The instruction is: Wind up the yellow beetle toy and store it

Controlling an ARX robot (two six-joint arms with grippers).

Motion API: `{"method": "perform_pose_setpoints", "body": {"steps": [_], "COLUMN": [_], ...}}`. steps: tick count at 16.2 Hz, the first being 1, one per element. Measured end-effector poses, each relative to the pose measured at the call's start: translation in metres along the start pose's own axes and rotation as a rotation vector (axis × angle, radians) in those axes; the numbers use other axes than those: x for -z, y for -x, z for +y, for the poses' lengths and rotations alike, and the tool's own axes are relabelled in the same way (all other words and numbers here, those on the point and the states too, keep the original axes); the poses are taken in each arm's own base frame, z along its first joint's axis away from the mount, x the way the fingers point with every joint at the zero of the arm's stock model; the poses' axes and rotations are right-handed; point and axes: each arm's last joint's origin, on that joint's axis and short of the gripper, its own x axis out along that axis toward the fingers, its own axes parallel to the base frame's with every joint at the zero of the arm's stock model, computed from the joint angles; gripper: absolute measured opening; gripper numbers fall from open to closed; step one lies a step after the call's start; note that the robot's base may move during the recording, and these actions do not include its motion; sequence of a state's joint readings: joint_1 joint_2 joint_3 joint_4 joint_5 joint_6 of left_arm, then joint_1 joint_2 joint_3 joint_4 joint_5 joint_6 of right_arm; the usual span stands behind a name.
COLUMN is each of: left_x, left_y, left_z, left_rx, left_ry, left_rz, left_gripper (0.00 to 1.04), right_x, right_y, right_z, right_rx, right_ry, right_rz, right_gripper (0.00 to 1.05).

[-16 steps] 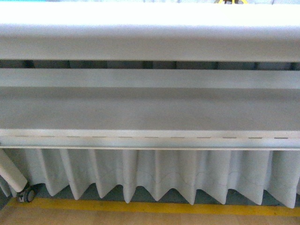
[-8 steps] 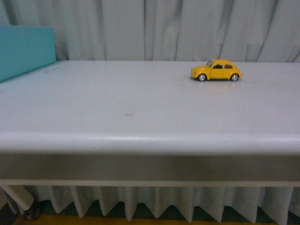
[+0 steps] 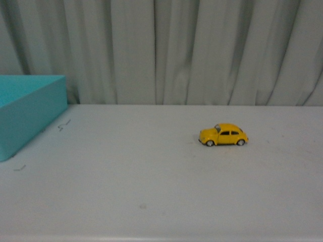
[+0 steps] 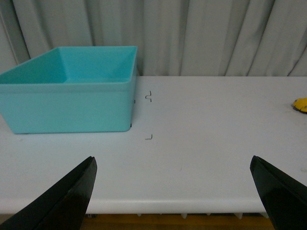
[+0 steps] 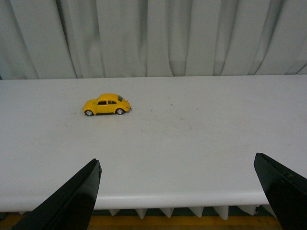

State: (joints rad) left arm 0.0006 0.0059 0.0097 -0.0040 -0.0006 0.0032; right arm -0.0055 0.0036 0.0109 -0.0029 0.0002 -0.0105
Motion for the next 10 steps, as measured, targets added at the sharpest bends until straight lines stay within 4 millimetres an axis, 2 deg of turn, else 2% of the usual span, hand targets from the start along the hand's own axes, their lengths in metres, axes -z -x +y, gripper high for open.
{"method": "perform_pose_setpoints", "body": {"steps": [10], "left_x": [-0.0003], "left_y": [0.0000], "left_z": [0.0000], "left_rx": [0.000], "left_ry": [0.000], "left_rz": [-0.003], "left_gripper": [0.98], "right_x": [0.0000], "right_y": [0.0000], "right_z": [0.0000], "right_rx": [0.000], "right_ry": [0.000], "right_rz": [0.000], "right_gripper": [0.98]}}
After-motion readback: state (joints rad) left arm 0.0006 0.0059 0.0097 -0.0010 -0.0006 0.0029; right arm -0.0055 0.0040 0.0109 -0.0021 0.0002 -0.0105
